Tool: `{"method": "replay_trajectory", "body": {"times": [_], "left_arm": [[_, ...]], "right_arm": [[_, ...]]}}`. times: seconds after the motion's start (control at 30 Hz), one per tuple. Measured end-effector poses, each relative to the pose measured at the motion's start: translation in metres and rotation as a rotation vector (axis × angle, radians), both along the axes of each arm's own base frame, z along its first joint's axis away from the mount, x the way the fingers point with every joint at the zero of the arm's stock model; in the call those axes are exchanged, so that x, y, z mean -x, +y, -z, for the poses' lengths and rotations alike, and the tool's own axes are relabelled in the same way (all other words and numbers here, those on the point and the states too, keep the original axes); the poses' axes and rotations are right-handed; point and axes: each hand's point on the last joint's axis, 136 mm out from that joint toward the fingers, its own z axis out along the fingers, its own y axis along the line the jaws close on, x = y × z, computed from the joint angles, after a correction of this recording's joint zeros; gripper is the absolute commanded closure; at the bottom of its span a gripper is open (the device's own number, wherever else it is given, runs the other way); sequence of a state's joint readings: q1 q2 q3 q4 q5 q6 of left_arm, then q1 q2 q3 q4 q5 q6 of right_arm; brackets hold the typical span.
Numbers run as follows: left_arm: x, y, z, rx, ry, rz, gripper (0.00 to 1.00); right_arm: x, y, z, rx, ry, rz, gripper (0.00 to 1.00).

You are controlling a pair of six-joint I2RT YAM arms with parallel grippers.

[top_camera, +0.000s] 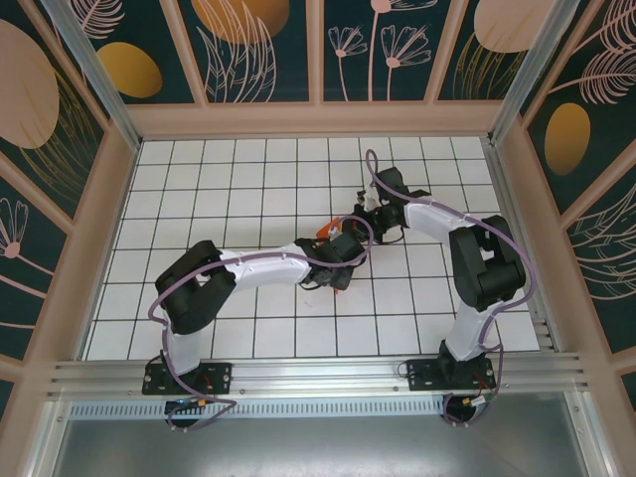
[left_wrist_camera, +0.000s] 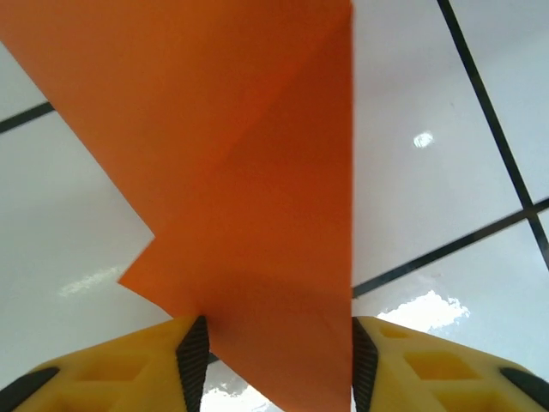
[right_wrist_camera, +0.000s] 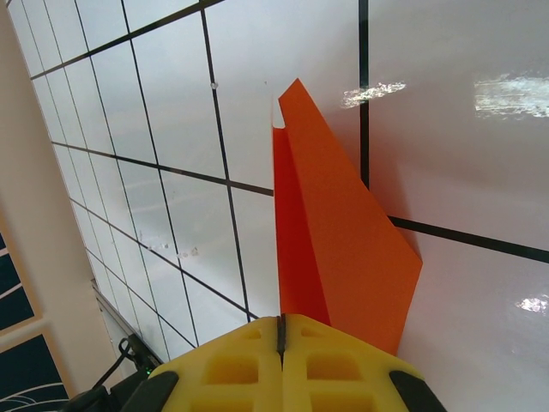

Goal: Fold a paper plane with a square sheet of paper (fold left side to right side)
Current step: Fold the wing for the fifth time at the center of the table.

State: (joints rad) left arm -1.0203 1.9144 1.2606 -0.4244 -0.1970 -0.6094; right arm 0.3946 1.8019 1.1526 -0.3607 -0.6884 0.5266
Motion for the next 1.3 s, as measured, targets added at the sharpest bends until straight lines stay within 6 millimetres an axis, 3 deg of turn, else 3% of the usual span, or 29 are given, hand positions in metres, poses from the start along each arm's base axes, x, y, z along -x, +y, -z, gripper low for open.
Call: {"method": "replay_trajectory", "body": {"times": [0.33, 0.6, 0.87, 1.1, 1.2, 1.3], "left_arm": [[-0.005, -0.003, -0.006, 0.006, -0.022, -0.007, 0.56], [-0.006, -0.004, -0.004, -0.004, -0.025, 0.002, 0.78], [-0.005, -0.005, -0.003, -0.005, -0.024, 0.008, 0.93], [-0.005, -0.009, -0.003, 0.018, -0.023, 0.013, 1.0], [-0.004, -0.012, 0.001, 0.041, -0.016, 0.016, 1.0], [-0.002, -0.011, 0.007, 0.074, 0.007, 0.016, 1.0]], "right_arm": [[0.0, 0.0, 0.0, 0.003, 0.002, 0.005, 1.0], [-0.001, -0.001, 0.002, 0.006, 0.002, 0.011, 1.0], [-0.001, -0.002, 0.002, 0.006, 0.003, 0.01, 1.0], [-0.004, -0.009, 0.001, 0.016, -0.013, 0.028, 0.69], [-0.005, -0.022, -0.01, 0.01, -0.049, 0.055, 0.54], [-0.006, -0.042, -0.027, -0.009, -0.105, 0.102, 0.46]]}}
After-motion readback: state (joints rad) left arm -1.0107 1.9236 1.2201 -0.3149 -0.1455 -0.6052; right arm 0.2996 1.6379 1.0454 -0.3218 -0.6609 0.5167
